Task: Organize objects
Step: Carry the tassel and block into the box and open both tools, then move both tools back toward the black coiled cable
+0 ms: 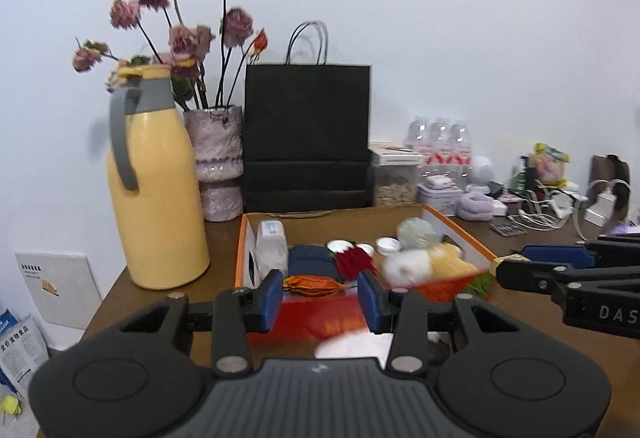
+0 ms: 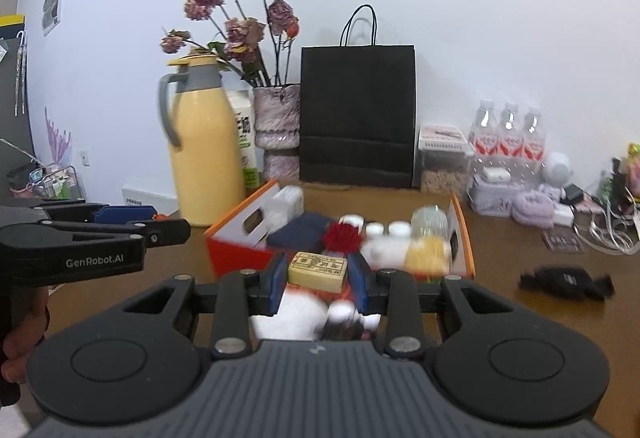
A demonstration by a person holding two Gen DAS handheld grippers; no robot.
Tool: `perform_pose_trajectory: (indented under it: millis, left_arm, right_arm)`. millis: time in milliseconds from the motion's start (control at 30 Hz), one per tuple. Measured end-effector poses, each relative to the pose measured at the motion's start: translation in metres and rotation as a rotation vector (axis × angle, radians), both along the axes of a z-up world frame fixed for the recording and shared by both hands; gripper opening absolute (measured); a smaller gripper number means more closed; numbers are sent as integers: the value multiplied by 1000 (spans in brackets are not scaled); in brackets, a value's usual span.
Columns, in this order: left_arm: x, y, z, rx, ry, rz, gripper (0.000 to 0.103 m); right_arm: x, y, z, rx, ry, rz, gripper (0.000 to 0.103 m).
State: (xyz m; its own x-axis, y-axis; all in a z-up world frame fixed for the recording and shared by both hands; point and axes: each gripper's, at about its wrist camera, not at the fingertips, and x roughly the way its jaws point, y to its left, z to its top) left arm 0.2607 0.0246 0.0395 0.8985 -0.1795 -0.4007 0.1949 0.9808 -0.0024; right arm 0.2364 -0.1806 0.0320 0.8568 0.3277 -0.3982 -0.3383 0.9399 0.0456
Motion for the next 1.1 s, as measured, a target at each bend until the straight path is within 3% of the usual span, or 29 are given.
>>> perform_pose_trajectory:
  millis: [200, 400, 633, 700, 767, 833, 967, 1100]
  left_arm:
    - [103, 1, -4, 22, 77, 12, 40]
    - [191, 12, -28, 29, 314, 70, 40]
    - [253, 12, -55, 35, 626, 53, 40]
    - [259, 3, -57, 83, 627, 62, 41]
    - [261, -2, -56, 119, 604, 78, 44]
    - [262, -3, -55, 99, 610, 75, 55]
    - [257, -9, -52, 88, 638, 51, 62]
    - [228, -10, -33, 86, 571, 49, 63]
  right_arm:
    - [104, 7, 6, 25, 87, 8, 33]
    - [208, 11, -10, 35, 251, -3, 33]
    - [295, 11, -68, 16, 543, -54, 33]
    - [306, 16, -80, -22, 582, -81, 35]
    - [306, 19, -86, -41, 583, -93, 43]
    - [300, 23, -85, -55, 558, -92, 50]
    - [290, 24, -70, -73, 516, -83, 59]
    - [260, 14, -41, -56, 438, -66, 73]
